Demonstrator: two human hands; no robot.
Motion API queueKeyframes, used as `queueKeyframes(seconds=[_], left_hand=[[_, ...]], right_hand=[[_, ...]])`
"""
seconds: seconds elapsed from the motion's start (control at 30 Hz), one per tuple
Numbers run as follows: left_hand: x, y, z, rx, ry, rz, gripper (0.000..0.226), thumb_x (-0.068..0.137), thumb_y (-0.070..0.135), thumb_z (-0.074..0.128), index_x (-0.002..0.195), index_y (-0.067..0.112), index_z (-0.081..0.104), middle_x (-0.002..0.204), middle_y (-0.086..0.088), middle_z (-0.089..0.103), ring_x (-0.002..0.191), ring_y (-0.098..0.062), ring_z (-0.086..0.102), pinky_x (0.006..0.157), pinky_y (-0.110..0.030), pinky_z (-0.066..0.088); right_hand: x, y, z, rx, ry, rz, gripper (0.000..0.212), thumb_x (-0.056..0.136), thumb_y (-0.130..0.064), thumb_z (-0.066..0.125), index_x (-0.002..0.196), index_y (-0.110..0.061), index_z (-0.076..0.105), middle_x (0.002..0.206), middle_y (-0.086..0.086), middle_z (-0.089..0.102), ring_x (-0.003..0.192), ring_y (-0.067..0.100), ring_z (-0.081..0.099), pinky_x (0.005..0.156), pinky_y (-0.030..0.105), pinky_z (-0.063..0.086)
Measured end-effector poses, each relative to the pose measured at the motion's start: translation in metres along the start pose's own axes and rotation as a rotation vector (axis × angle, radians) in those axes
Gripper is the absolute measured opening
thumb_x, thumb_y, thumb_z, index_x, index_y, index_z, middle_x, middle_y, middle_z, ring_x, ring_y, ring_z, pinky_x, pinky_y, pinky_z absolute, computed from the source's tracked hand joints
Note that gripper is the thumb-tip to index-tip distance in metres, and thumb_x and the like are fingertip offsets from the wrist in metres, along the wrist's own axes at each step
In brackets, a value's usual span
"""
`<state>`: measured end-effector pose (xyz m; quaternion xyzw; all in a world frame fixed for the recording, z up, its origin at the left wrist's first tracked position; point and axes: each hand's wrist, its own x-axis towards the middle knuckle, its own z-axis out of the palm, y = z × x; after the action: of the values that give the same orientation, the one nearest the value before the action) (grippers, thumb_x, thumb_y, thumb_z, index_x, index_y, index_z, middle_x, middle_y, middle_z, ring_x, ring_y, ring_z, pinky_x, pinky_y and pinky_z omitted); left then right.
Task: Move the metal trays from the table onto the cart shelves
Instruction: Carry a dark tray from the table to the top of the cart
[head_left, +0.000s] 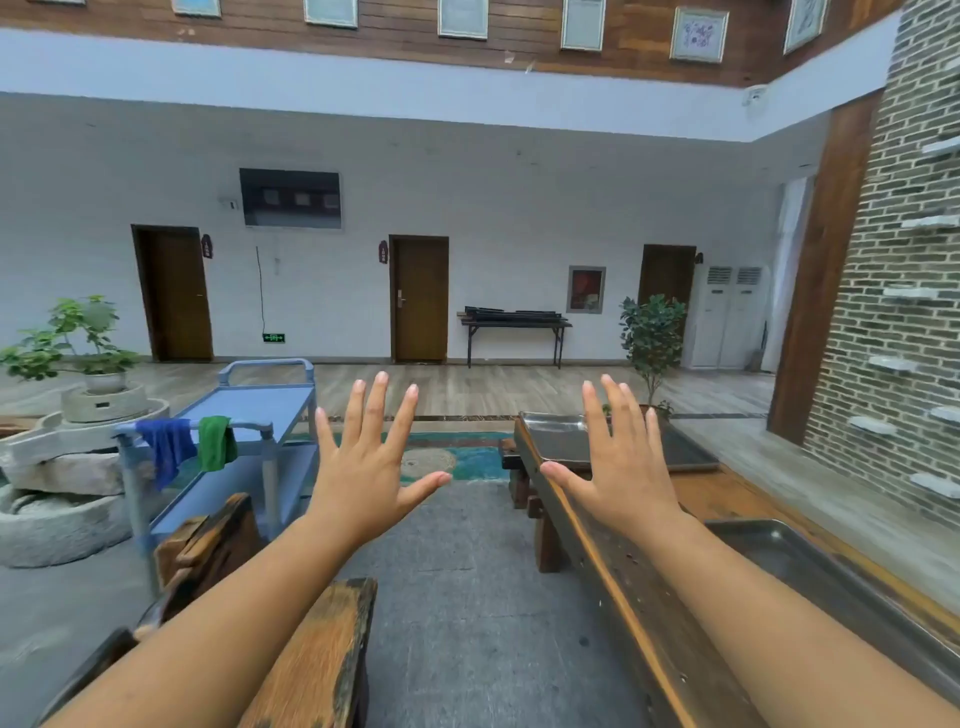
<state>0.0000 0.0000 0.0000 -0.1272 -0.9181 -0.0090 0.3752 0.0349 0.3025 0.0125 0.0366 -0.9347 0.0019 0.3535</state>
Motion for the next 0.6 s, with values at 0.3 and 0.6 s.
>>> queueKeyframes(seconds=[0.3,0.6], left_hand=[[0.078,0.022,0.098,0.013,-0.047,-0.008,0.097,0.079,0.090,0.012,0.155,0.034,-0.009,0.166,-0.004,-0.010,0.151,-0.028,-0.013,0.113,-0.068,0.005],[0.134,0.074,0.198,-0.042,-0.208,0.024,0.095,0.077,0.091,0.008,0.154,0.038,-0.010,0.166,0.003,-0.007,0.152,-0.025,-0.007,0.116,-0.066,0.012]], right_hand=[[0.070,0.061,0.098,0.077,-0.003,0.015,0.106,0.078,-0.088,0.018,0.156,-0.020,-0.005,0.164,0.006,-0.004,0.152,0.024,-0.006,0.121,0.052,0.015],[0.110,0.133,0.182,0.088,-0.092,0.078,0.104,0.079,-0.087,0.015,0.156,-0.017,0.000,0.164,0.007,0.001,0.152,0.025,-0.002,0.122,0.047,0.014]])
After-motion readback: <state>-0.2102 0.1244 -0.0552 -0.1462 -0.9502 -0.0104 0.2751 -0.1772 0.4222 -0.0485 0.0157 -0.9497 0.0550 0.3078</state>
